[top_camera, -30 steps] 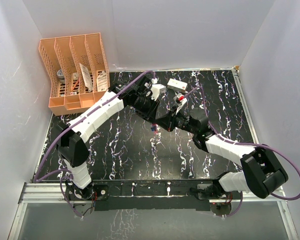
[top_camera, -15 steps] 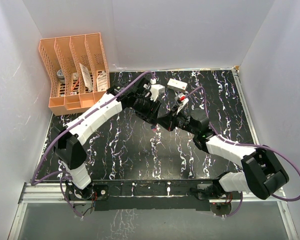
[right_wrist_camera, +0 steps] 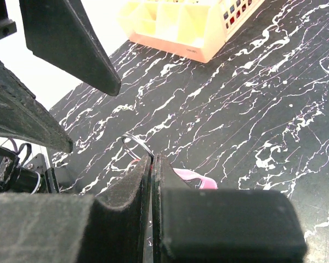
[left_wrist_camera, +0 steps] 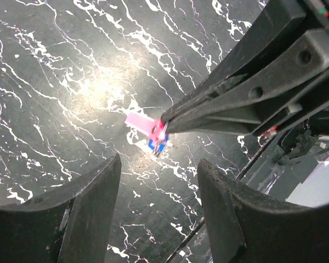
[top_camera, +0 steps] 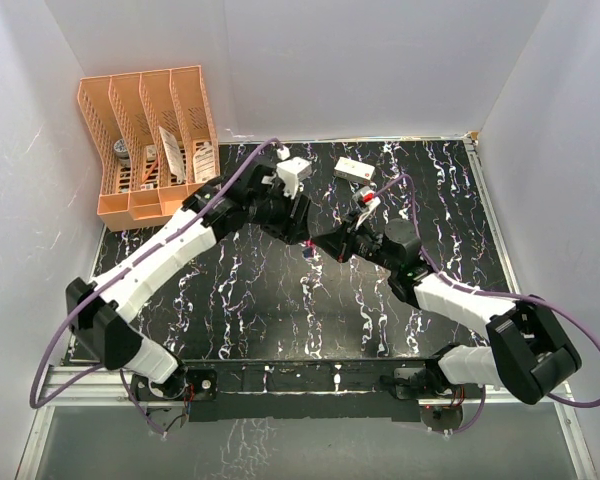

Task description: Put the keys on the keyring

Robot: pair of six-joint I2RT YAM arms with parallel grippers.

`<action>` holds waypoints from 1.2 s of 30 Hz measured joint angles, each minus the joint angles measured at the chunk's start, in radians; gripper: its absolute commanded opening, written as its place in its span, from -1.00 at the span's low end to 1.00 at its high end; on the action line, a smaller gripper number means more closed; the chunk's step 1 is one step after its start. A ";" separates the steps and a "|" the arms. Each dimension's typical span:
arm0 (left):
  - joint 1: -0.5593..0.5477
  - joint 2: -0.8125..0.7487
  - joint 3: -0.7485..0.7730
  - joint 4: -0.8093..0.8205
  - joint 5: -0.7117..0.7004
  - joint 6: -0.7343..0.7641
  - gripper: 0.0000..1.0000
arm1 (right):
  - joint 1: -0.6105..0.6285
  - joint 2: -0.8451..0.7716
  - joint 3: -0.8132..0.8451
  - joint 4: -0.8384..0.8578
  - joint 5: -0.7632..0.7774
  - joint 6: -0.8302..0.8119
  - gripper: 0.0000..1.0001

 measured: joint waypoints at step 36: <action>0.003 -0.402 -1.126 1.767 -0.093 -0.217 0.03 | 0.000 -0.029 0.011 0.003 0.003 0.041 -1.00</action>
